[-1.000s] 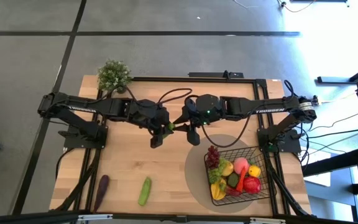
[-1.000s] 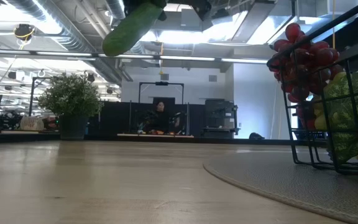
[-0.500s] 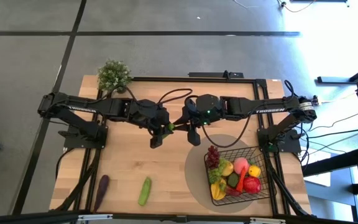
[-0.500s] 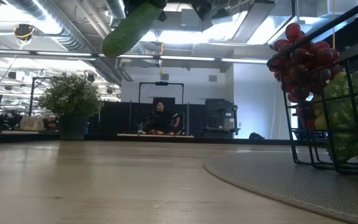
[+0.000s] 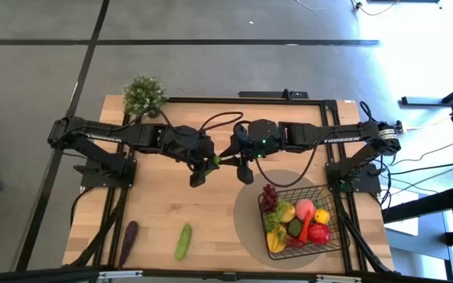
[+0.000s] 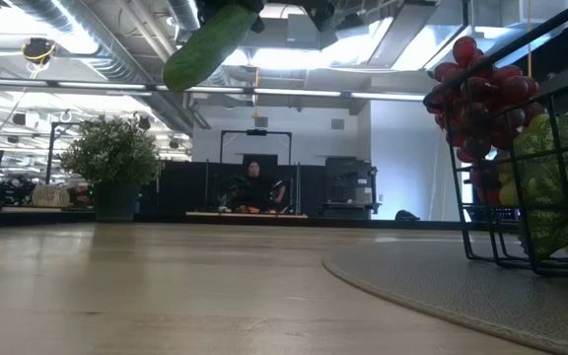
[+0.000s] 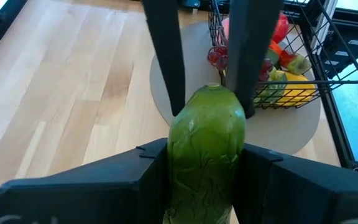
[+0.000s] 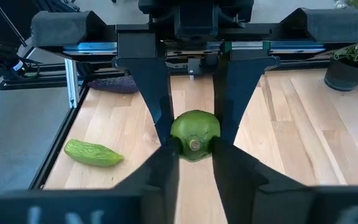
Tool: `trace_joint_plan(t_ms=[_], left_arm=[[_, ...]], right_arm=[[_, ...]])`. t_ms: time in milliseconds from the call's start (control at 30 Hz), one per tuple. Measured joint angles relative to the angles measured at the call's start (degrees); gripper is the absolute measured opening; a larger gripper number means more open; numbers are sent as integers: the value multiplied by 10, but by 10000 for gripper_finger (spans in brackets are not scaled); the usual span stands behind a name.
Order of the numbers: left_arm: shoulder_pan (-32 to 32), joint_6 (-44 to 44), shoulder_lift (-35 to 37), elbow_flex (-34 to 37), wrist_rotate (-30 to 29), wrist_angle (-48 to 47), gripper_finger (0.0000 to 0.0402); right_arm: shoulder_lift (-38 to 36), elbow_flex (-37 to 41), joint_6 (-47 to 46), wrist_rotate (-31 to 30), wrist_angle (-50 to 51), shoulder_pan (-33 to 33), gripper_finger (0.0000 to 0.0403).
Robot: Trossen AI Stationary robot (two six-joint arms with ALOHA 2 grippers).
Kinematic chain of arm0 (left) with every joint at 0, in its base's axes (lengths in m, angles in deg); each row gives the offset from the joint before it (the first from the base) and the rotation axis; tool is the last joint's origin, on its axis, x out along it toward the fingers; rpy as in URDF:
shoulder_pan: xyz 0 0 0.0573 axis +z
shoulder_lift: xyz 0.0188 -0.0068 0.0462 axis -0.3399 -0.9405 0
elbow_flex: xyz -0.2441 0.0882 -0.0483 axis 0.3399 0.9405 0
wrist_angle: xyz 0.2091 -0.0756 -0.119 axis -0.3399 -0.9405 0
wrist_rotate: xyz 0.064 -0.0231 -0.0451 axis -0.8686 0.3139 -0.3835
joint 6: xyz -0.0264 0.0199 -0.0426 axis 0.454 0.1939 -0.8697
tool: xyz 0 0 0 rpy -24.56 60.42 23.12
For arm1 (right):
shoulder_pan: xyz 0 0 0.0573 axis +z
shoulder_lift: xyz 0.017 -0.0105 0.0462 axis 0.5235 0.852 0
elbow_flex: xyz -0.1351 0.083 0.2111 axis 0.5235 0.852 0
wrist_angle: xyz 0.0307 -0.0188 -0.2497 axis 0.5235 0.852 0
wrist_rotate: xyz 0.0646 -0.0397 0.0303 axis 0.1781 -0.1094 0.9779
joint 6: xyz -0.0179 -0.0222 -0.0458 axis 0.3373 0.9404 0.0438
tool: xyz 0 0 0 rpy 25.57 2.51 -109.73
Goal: Build produce basket
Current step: Put the cucumber into the wire basket
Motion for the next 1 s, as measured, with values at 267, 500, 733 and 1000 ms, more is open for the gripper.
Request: trace_joint_plan(t_ms=[267, 500, 733, 1000], left_arm=[[0, 1, 0, 0, -4, 2, 98], [0, 15, -1, -3, 12, 20, 97], [0, 17, -1, -2, 14, 23, 97], [0, 14, -1, -1, 5, 19, 95]], right_arm=[[1, 0, 0, -3, -4, 0, 177], [2, -1, 18, -23, -17, 0, 190], [1, -1, 17, -30, -15, 0, 181], [5, -1, 17, -33, -13, 0, 110]])
